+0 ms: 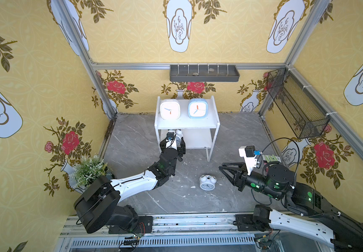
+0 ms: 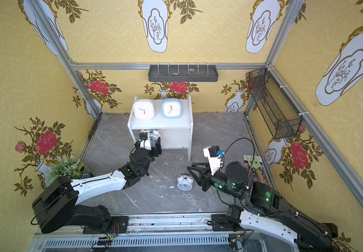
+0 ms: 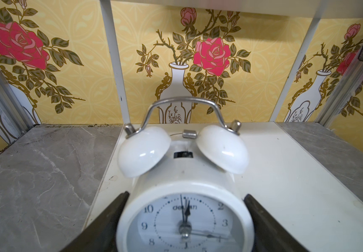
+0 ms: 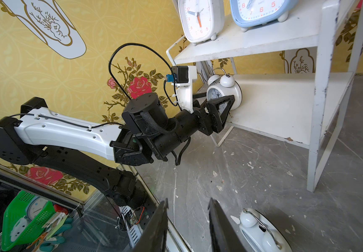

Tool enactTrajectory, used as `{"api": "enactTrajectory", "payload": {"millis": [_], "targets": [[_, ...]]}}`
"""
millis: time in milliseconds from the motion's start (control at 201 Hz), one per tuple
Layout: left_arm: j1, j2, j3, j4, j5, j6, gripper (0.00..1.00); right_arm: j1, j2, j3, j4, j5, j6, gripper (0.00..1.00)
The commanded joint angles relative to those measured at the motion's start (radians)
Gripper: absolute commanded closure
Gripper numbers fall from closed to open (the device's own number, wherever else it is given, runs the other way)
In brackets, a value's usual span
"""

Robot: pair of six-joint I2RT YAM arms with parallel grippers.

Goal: Place the alarm clocks on the shelf by style
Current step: Place the alarm on the shelf.

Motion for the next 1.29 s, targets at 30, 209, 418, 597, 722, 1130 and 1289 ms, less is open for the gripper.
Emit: {"api": "enactTrajectory", "payload": {"millis": [30, 209, 418, 597, 722, 1130, 1289], "targets": [[0.0, 0.0, -0.01, -0.016, -0.002, 0.019, 0.1, 0.001, -0.003, -0.005, 0.061, -0.003, 0.005, 0.66], [-0.002, -0.006, -0.012, -0.016, -0.008, 0.025, 0.02, 0.002, 0.001, 0.0, 0.06, -0.005, 0.001, 0.65], [-0.003, -0.039, -0.032, -0.017, -0.033, 0.021, 0.01, 0.002, 0.012, 0.008, 0.056, -0.004, -0.003, 0.64], [-0.025, -0.09, -0.064, -0.021, -0.04, 0.022, 0.01, 0.001, 0.015, 0.01, 0.057, -0.002, -0.005, 0.63], [-0.046, -0.125, -0.089, -0.036, -0.047, 0.018, 0.01, 0.0, 0.018, 0.012, 0.057, 0.001, -0.006, 0.61], [-0.062, -0.224, -0.143, -0.101, -0.002, -0.041, 0.03, 0.0, 0.021, 0.011, 0.055, -0.005, -0.006, 0.59], [-0.063, -0.27, -0.183, -0.113, 0.054, -0.056, 0.27, 0.0, 0.021, -0.003, 0.065, -0.006, -0.006, 0.6]]}}
